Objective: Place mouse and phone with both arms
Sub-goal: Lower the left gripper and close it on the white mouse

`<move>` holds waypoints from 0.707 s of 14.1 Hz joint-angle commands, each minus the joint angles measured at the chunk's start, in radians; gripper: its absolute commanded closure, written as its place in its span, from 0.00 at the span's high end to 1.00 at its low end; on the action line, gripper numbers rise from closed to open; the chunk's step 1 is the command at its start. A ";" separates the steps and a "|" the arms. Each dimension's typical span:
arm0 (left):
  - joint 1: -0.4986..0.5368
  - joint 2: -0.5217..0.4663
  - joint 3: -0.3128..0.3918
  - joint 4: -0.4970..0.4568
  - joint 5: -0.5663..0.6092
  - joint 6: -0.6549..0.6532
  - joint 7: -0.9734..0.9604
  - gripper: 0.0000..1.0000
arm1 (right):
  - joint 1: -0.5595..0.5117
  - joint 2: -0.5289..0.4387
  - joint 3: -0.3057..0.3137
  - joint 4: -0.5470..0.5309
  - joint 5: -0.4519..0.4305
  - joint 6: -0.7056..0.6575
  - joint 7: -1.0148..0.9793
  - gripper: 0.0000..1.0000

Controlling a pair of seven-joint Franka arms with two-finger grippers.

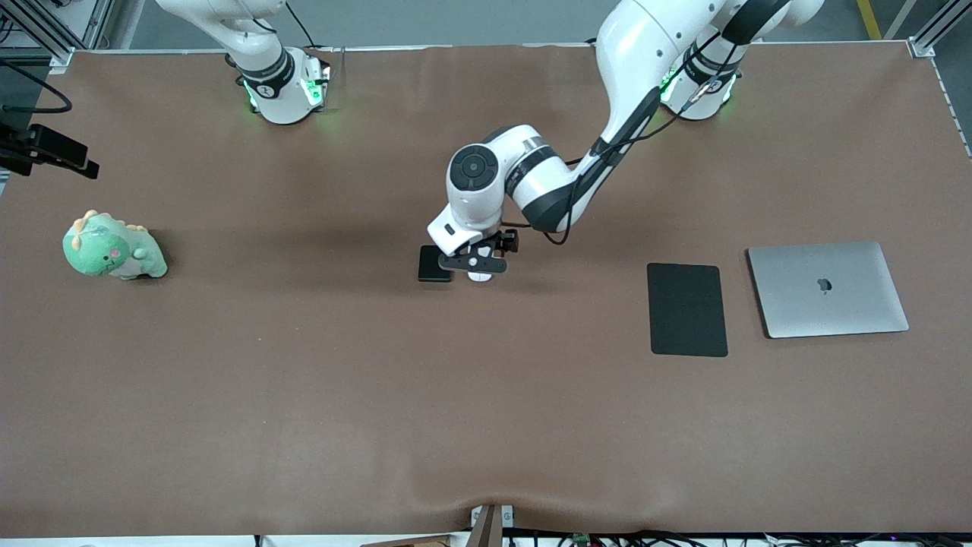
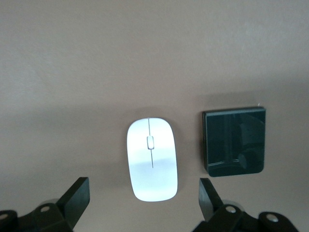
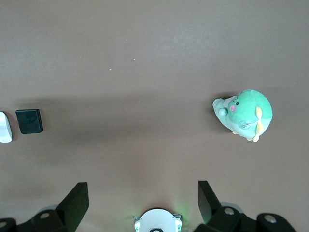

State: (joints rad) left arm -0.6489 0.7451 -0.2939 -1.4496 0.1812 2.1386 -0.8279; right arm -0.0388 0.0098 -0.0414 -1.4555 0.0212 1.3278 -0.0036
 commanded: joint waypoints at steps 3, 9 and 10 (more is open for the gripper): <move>-0.023 0.062 0.013 0.025 0.055 0.006 -0.017 1.00 | 0.007 0.010 -0.002 0.018 0.000 -0.004 -0.009 1.00; -0.044 0.118 0.022 0.026 0.075 0.040 -0.097 1.00 | 0.010 0.013 -0.002 0.018 0.000 -0.004 -0.009 1.00; -0.047 0.122 0.029 0.026 0.075 0.047 -0.108 1.00 | 0.010 0.013 -0.002 0.018 0.000 -0.004 -0.009 1.00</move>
State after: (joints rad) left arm -0.6742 0.8459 -0.2834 -1.4487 0.2238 2.1670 -0.8914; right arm -0.0361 0.0117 -0.0401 -1.4555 0.0217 1.3278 -0.0044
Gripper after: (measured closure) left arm 0.000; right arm 0.000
